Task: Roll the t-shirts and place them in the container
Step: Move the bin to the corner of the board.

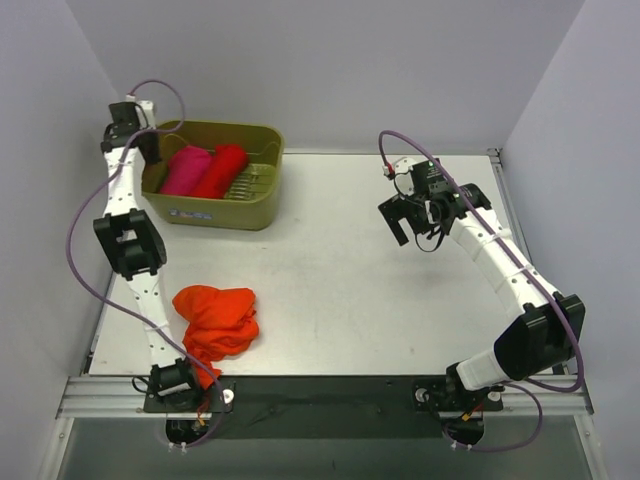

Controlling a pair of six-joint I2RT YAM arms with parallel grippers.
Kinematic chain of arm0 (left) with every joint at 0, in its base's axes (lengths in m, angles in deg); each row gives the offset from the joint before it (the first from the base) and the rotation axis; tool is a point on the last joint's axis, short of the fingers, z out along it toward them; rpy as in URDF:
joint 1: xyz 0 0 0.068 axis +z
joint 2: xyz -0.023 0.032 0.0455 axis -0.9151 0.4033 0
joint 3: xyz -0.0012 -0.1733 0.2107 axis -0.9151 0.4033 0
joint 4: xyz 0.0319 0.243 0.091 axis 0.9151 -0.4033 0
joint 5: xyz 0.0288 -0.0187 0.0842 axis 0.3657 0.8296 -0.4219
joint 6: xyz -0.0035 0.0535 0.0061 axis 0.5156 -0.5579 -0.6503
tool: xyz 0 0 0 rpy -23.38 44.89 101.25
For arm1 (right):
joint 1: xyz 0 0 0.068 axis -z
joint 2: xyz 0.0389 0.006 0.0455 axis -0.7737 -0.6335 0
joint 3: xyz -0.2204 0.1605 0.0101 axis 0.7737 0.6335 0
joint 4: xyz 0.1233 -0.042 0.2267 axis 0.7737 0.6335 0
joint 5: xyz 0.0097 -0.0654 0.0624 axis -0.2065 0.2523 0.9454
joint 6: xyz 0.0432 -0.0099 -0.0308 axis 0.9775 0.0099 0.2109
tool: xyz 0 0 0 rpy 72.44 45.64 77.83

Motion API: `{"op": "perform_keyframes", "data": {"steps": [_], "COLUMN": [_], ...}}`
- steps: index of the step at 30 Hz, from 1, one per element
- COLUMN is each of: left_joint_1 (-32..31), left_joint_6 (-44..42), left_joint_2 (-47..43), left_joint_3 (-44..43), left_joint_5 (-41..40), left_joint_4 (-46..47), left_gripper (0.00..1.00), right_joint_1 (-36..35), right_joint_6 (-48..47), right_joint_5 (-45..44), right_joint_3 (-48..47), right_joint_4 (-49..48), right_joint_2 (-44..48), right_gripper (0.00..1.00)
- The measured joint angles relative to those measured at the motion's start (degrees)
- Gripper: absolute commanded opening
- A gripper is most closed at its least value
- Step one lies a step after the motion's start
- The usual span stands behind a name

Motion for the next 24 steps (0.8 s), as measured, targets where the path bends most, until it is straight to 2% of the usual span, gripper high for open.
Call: {"op": "perform_keyframes", "data": {"steps": [5, 9, 10, 11, 12, 13, 15, 16, 19, 24], "left_joint_1": [7.67, 8.04, 7.30, 6.34, 5.18, 3.85, 1.46, 0.02, -3.82, -5.03], "left_joint_6": [-1.75, -1.42, -1.27, -1.14, -0.98, -0.81, -0.50, 0.15, 0.09, -4.20], "left_joint_2": [0.00, -0.44, -0.79, -1.27, -2.12, -3.10, -6.73, -9.60, -21.59, -44.96], "left_joint_3": [-0.04, -0.04, -0.04, -0.04, -0.04, -0.02, 1.90, 4.02, 12.22, 26.12], "left_joint_5": [-4.44, -5.38, -5.18, -4.81, -4.26, -2.99, 0.52, 2.56, 8.39, 17.62], "left_joint_4": [0.00, 0.00, -0.02, -0.02, -0.02, 0.07, 1.75, 2.97, 6.40, 8.41], "left_gripper": [0.00, 0.00, 0.05, 0.17, 0.32, 0.57, 0.77, 0.82, 0.87, 0.87], "right_joint_1": [0.20, 0.20, 0.20, 0.20, 0.22, 0.22, 0.22, 0.24, 0.50, 1.01], "right_joint_6": [-0.02, -0.02, -0.02, -0.02, -0.02, -0.02, -0.02, -0.04, -0.20, -0.28], "right_joint_5": [0.46, 0.76, 0.79, 0.79, 0.76, 0.76, 0.74, 0.74, 0.76, 0.76], "right_joint_3": [0.13, 0.13, 0.11, 0.07, 0.02, -0.04, -0.35, -0.44, -0.55, -0.48], "right_joint_4": [0.00, 0.00, 0.00, -0.02, 0.00, 0.00, -0.04, -0.02, -0.15, -0.24], "right_joint_2": [-0.81, -1.81, -2.10, -2.40, -2.75, -2.99, -3.48, -3.48, -3.48, -3.43], "right_gripper": [0.98, 0.98, 0.98, 0.99, 0.99, 1.00, 1.00, 1.00, 1.00, 1.00]}}
